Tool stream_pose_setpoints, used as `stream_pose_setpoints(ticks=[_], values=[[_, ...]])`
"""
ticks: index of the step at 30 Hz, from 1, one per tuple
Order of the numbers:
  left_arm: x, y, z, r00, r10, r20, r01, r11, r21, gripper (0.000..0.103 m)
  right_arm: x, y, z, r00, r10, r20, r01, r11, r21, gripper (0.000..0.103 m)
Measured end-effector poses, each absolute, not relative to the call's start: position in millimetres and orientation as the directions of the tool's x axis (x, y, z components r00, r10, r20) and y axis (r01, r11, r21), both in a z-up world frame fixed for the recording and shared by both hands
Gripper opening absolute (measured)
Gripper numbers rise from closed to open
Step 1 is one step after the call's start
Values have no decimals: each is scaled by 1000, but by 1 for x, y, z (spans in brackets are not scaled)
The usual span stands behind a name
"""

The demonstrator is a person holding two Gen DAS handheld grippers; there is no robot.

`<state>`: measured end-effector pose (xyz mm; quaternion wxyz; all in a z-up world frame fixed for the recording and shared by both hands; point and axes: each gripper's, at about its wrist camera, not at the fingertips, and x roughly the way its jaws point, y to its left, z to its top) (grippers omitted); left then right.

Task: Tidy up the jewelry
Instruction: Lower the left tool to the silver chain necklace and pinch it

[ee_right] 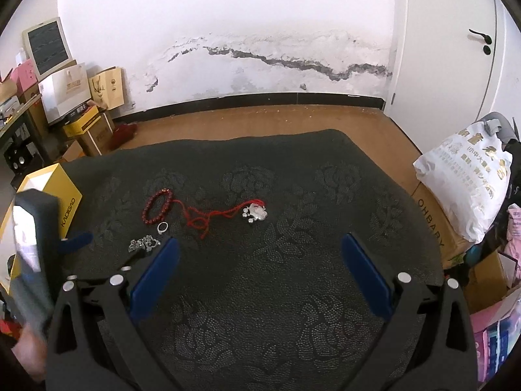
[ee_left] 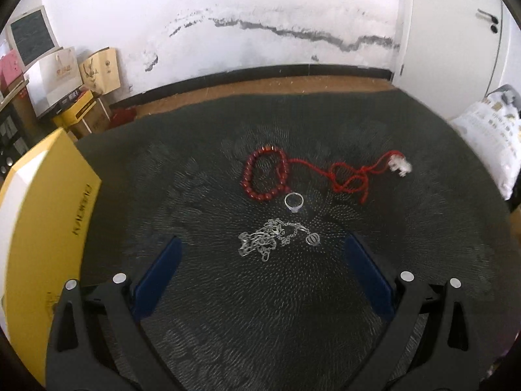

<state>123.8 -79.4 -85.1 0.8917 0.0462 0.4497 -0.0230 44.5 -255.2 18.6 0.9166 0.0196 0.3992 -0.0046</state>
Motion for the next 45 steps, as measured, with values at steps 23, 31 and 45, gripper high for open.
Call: stream_pose_setpoints(ticks=[23,31,45], values=[[143,-105,-127,575,-21,-818,63,998,19,55,33,-288,15,679,1,-734,47,998,45,96],[139,-110,-123,587,5,-810,70,996,57,11,34,-287,13,677,3,-736,40,998,40,96],[132,-90,-92,599,-29,-800,73,997,19,8,45,-273,7,669,15,-743,18,999,37,96]])
